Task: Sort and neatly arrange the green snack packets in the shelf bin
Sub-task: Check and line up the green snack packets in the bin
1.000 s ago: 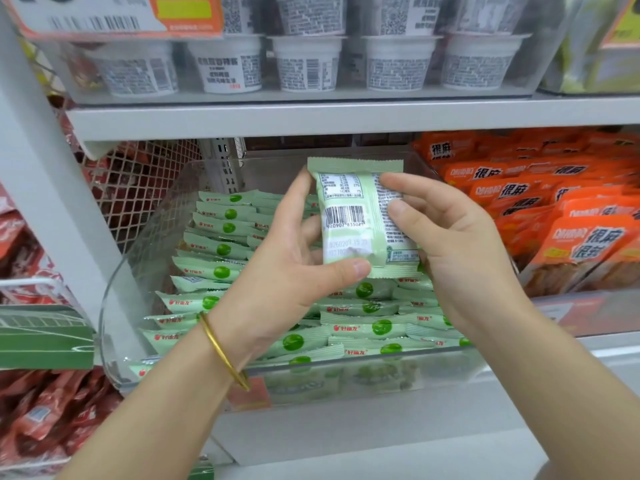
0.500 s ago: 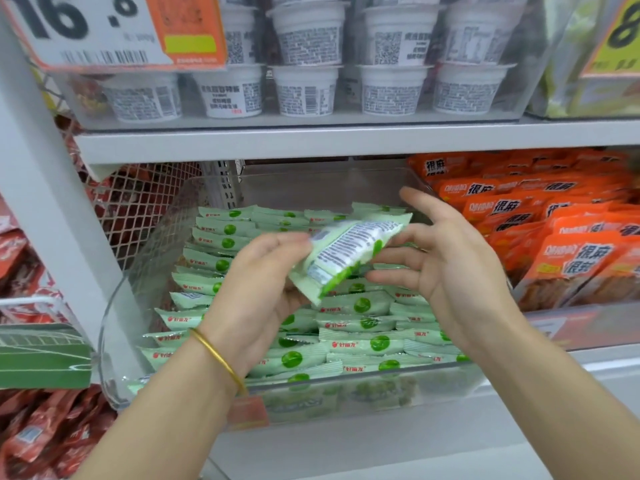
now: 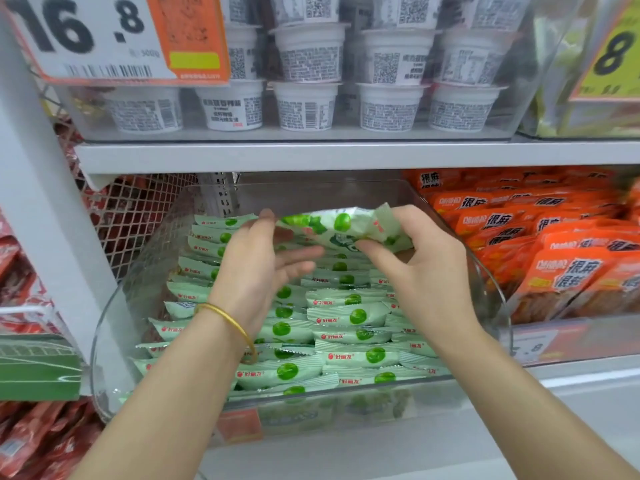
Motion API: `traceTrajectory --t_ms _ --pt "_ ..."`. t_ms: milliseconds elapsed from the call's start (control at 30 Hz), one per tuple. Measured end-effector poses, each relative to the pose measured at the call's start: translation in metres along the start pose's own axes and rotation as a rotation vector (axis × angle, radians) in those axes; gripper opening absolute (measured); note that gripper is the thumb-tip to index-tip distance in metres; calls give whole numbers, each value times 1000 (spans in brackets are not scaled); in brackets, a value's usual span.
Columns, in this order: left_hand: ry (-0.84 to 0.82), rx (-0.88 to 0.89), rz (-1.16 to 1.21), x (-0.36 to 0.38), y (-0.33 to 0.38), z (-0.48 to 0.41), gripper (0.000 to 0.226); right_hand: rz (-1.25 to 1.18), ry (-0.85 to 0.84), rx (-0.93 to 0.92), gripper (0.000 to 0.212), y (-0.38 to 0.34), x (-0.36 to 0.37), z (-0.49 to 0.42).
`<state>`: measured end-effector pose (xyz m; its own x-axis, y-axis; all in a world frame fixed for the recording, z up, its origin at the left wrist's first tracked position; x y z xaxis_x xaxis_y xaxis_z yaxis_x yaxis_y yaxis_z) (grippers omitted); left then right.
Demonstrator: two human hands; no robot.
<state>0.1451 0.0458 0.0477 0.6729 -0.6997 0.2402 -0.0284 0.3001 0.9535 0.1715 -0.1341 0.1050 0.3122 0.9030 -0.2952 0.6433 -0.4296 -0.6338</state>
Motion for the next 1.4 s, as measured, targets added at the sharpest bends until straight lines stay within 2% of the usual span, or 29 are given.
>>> traceTrajectory --t_ms 67,133,300,367,400,500,700,833,867,900,1000,1033,1100,1200,1400 --pt "59 316 -405 -1 18 -9 18 133 76 -126 19 -6 0 -4" --pt "29 548 -761 7 23 -13 30 267 123 -214 20 -7 5 -12" --pt "-95 630 -1163 18 0 -27 46 451 185 -366 18 -20 29 -40" --pt "-120 659 -1264 20 -7 -30 48 581 49 -343 20 -13 57 -52" --pt "-135 658 -1297 21 -10 -31 48 674 -28 -318 22 -4 71 -57" --pt "-168 653 -1358 22 -15 -33 48 830 -111 -346 20 12 94 -66" --pt "-200 637 -1395 25 -15 -31 50 871 -232 -376 15 18 116 -72" --pt "-197 642 -1401 24 -14 -28 52 893 -603 -280 23 46 152 -60" --pt "-199 643 -1403 24 -14 -27 52 894 -627 -266 27 50 153 -58" --pt "-200 639 -1398 24 -14 -27 52 881 -591 -275 28 48 151 -60" --pt "-204 624 -1367 22 -13 -29 53 793 -319 -374 36 21 127 -65" --pt "-205 623 -1364 22 -13 -29 53 759 -275 -369 42 16 120 -64" --pt "-205 629 -1376 22 -13 -30 54 718 -318 -320 49 15 118 -58" --pt "-208 624 -1405 22 -15 -29 55 690 -489 -249 59 31 134 -43" --pt "-223 610 -1399 19 -15 -30 57 608 -595 -82 58 57 142 -33"
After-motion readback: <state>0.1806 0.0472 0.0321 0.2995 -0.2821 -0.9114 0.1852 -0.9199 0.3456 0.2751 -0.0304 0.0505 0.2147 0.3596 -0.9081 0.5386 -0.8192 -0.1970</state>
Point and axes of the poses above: each hand's wrist, its own z-axis away from the middle knuckle, its own x-axis out of the palm, y = z × x, the point moved 10 cm from there along -z, towards the middle knuckle, and after that the axes turned 14 degrees about y, right-handed, at the moved point
